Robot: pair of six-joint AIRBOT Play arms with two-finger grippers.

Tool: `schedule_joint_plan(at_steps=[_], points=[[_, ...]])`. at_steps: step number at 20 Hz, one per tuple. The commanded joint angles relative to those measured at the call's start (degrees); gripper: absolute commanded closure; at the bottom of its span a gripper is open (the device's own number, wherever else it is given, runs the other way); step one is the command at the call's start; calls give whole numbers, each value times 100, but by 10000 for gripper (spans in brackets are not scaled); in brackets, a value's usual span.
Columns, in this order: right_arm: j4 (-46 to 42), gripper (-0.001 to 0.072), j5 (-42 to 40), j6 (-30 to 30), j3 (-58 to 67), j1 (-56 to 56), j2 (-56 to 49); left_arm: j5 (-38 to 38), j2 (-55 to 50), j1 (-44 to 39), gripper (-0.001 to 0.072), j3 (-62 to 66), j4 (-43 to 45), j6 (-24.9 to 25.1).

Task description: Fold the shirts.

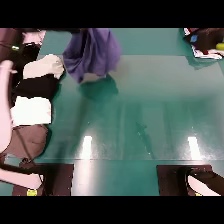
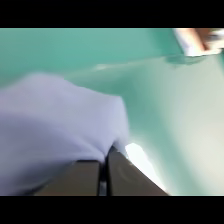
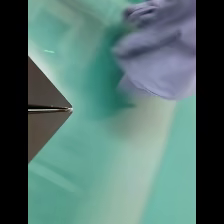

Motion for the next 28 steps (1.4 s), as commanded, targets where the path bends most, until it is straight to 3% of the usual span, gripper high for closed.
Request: schedule_joint_plan(at_steps=[1, 6, 7, 8, 9, 14, 18, 20, 25, 28], points=[[-247, 698, 302, 0, 787, -22, -2, -590, 1126, -632, 686, 87, 1088, 374], [-352, 698, 763, 4, 1209, -20, 13, -968, 1180, -2041, 684, -820, 1335, 382], [-356, 698, 848, 4, 1174, -20, 31, -911, 1097, -2262, 653, -1141, 1335, 409], [-356, 698, 920, 4, 1137, -20, 39, -828, 1012, -2393, 321, -1403, 1340, 483], [-356, 698, 999, 4, 1106, -20, 52, -754, 940, -2424, 43, -1578, 1338, 446], [-361, 698, 824, 4, 544, -20, 358, -1827, 1274, -1309, 41, -1709, 1661, -9], [-356, 698, 319, 4, -70, -20, 686, -1974, 1923, -302, 41, -3414, 1637, -20], [-352, 698, 175, 7, -304, -20, 791, -1834, 2006, -28, 40, -4607, 1353, 17], [-310, 698, 190, 221, -487, -20, 673, -153, 1849, 63, 40, -6686, 446, 177], [-310, 698, 195, 282, -487, -20, 562, -293, 1617, 63, 40, -6966, 142, 184]])
